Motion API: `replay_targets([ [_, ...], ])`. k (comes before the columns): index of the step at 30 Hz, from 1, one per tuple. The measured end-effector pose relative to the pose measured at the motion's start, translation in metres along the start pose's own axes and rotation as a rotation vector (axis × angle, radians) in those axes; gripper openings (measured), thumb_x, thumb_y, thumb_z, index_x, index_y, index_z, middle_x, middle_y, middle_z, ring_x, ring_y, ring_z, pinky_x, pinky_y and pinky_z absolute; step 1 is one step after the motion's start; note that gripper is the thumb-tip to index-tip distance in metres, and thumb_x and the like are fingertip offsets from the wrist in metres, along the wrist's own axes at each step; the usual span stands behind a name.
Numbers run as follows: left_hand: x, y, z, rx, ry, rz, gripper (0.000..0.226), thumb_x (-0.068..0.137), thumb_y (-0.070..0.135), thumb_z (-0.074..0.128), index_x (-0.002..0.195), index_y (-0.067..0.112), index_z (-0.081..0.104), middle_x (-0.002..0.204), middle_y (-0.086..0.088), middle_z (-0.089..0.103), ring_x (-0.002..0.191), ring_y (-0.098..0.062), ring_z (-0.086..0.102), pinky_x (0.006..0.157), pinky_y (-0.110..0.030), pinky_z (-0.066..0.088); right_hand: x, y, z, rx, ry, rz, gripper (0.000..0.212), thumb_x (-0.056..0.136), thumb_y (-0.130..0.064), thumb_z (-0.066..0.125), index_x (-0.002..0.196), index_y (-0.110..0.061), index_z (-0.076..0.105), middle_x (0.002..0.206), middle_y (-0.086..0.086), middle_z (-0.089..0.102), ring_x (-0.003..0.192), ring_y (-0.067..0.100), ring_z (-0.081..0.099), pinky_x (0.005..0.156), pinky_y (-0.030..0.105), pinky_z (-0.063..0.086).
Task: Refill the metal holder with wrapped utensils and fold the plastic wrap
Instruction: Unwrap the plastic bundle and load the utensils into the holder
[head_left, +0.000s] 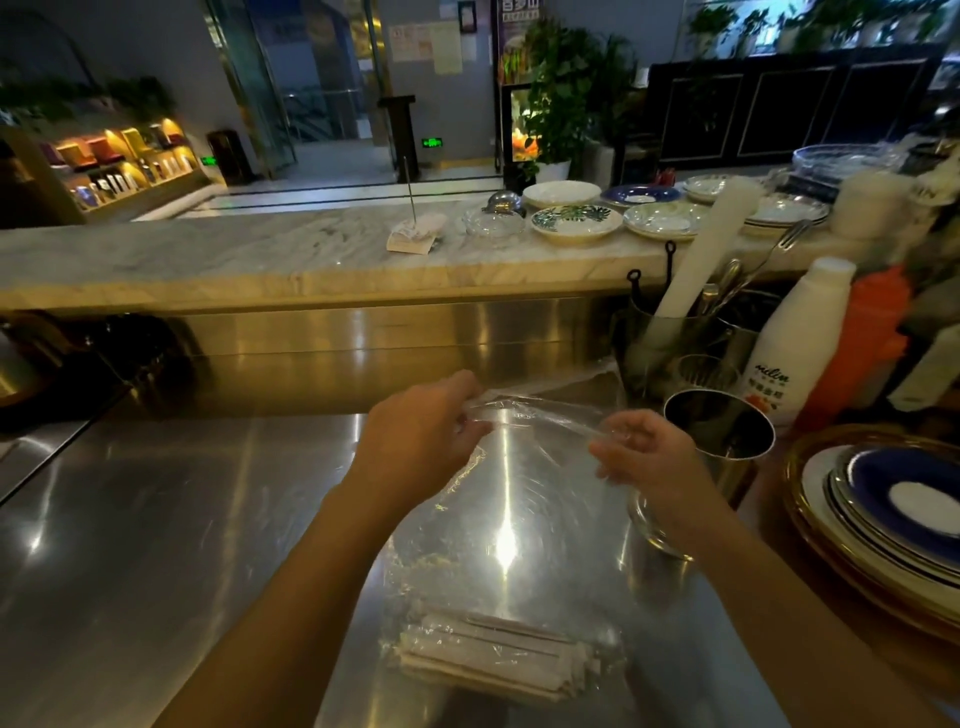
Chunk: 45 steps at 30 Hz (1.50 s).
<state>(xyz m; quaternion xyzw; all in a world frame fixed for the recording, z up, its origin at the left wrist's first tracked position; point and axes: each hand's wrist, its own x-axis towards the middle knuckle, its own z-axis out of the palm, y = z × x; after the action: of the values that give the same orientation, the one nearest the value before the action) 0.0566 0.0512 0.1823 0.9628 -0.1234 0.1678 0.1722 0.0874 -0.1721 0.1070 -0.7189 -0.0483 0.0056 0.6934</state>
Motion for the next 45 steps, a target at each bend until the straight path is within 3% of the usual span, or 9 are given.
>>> replay_targets([
  [3,-0.001,0.010,-0.018,-0.045,0.056,0.091,0.050,0.079,0.040,0.065,0.121,0.016,0.052,0.115,-0.004,0.059,0.100,-0.020,0.055,0.077,-0.028,0.040,-0.001,-0.017,-0.002,-0.016,-0.012,-0.092,0.029,0.068,-0.012,0.074,0.092,-0.018,0.058,0.073,0.002,0.066,0.058,0.011,0.064,0.053,0.019,0.053],
  [8,0.015,0.048,-0.054,0.040,0.228,0.258,0.052,0.080,0.037,0.066,0.122,0.011,0.052,0.119,-0.013,0.058,0.106,-0.027,0.053,0.088,-0.036,0.037,-0.003,-0.047,0.004,-0.097,-0.081,-0.219,0.034,0.067,0.000,0.073,0.094,-0.013,0.057,0.073,0.001,0.062,0.060,0.001,0.062,0.057,0.014,0.052],
  [14,0.050,0.094,-0.057,0.206,0.001,0.380,0.069,0.077,0.049,0.064,0.134,0.023,0.035,0.120,-0.003,0.059,0.103,-0.020,0.053,0.086,-0.037,0.039,-0.004,-0.068,0.022,-0.167,-0.128,-0.355,0.039,0.067,-0.004,0.075,0.086,-0.034,0.059,0.079,0.000,0.064,0.070,0.007,0.063,0.064,0.011,0.051],
  [19,0.058,0.100,-0.050,0.369,-0.140,0.329,0.024,0.084,0.033,0.060,0.101,0.017,0.053,0.074,0.002,0.048,0.077,-0.022,0.057,0.061,-0.031,0.041,-0.004,-0.067,0.019,-0.049,-0.114,-0.311,0.042,0.066,-0.005,0.076,0.087,-0.034,0.057,0.068,-0.013,0.067,0.068,0.001,0.064,0.061,0.011,0.050],
  [24,0.066,0.102,-0.066,0.215,-0.051,0.323,0.005,0.085,0.023,0.061,0.086,0.019,0.057,0.080,0.001,0.059,0.074,-0.017,0.057,0.070,-0.034,0.049,-0.011,-0.053,0.002,0.024,-0.130,-0.209,0.052,0.057,-0.023,0.074,0.106,-0.024,0.057,0.082,-0.003,0.069,0.082,0.011,0.067,0.070,0.017,0.053],
  [33,0.076,0.090,-0.107,0.032,-0.052,0.189,0.013,0.079,0.018,0.068,0.074,0.019,0.056,0.069,0.010,0.054,0.075,-0.015,0.060,0.076,-0.040,0.053,-0.025,-0.019,-0.015,-0.070,-0.143,-0.133,0.007,0.077,-0.002,0.063,0.081,-0.007,0.066,0.074,0.007,0.066,0.068,0.007,0.064,0.064,0.015,0.051],
  [37,0.073,0.082,-0.102,0.156,0.006,0.168,0.034,0.078,0.021,0.069,0.108,0.018,0.054,0.107,-0.007,0.062,0.096,-0.024,0.056,0.090,-0.044,0.047,-0.021,-0.023,-0.017,-0.171,-0.086,-0.184,0.004,0.080,-0.003,0.062,0.079,-0.005,0.066,0.072,0.007,0.065,0.063,0.001,0.061,0.061,0.011,0.048],
  [40,0.063,0.085,-0.094,0.379,0.135,0.379,0.061,0.075,0.028,0.072,0.128,0.019,0.043,0.133,-0.012,0.049,0.122,-0.030,0.042,0.105,-0.046,0.025,-0.016,-0.029,-0.017,-0.226,-0.057,-0.199,0.006,0.079,-0.006,0.064,0.076,-0.010,0.066,0.072,0.007,0.065,0.064,0.004,0.061,0.061,0.014,0.049],
  [45,0.047,0.111,-0.056,0.394,0.062,0.745,0.039,0.080,0.025,0.065,0.116,0.013,0.054,0.111,-0.010,0.064,0.106,-0.027,0.057,0.101,-0.045,0.035,-0.007,-0.044,-0.016,-0.358,-0.092,-0.246,0.012,0.078,-0.006,0.066,0.074,-0.017,0.066,0.071,0.002,0.066,0.071,0.016,0.063,0.073,0.029,0.050],
])
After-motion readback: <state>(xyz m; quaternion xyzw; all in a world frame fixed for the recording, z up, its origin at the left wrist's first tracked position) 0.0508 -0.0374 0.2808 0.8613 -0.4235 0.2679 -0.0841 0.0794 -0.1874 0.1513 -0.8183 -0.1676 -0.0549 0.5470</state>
